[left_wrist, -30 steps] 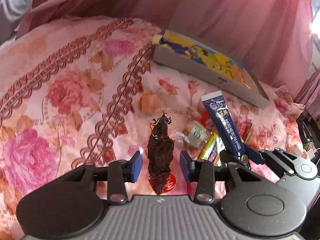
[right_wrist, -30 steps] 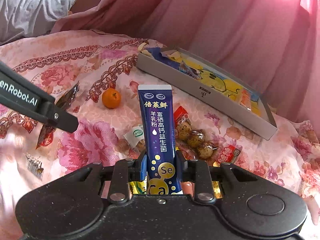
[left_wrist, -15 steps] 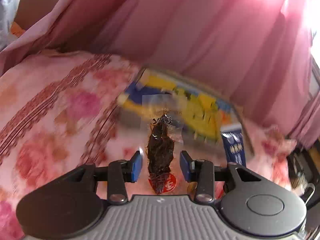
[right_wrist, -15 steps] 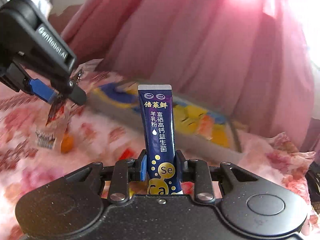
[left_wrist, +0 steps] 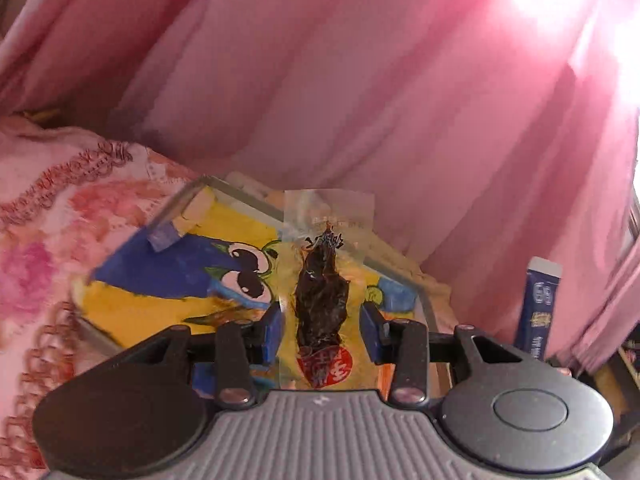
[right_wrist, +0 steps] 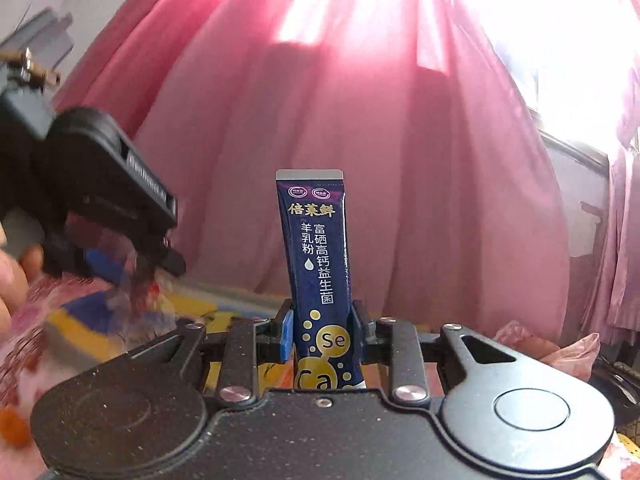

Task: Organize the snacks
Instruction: 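Carry both snacks over the grey tray and release them inside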

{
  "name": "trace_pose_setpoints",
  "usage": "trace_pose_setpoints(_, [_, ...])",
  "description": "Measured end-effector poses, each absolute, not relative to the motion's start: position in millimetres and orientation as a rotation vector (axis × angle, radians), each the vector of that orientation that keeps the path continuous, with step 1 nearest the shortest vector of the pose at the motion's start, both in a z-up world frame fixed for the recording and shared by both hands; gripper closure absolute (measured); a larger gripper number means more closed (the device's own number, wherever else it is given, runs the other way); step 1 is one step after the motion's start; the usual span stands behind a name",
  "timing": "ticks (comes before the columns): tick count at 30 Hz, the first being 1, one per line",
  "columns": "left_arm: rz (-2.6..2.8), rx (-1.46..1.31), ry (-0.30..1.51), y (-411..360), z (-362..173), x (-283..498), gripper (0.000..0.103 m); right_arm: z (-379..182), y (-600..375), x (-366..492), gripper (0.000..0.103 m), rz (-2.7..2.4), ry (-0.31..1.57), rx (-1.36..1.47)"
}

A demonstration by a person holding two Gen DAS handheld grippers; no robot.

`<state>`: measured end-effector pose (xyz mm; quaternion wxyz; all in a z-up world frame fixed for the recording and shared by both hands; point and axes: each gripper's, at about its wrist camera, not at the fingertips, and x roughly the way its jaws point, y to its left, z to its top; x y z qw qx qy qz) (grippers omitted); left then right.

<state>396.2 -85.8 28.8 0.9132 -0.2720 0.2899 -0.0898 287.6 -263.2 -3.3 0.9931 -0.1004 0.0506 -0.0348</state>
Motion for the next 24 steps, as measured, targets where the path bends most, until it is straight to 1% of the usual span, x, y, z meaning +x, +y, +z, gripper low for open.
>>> trace_pose_setpoints(9, [-0.133,-0.551,0.668,-95,-3,435,0.059,-15,-287,336,0.073,-0.125,0.131,-0.049])
trace_pose_setpoints(20, [-0.104,-0.493,0.712,-105,-19,451,0.058,-41,-295,370,0.073,-0.134,0.251,-0.009])
trace_pose_setpoints(24, [-0.102,-0.467,0.714,-108,-21,452,0.057,-49,-293,373,0.070,-0.126,0.270,-0.014])
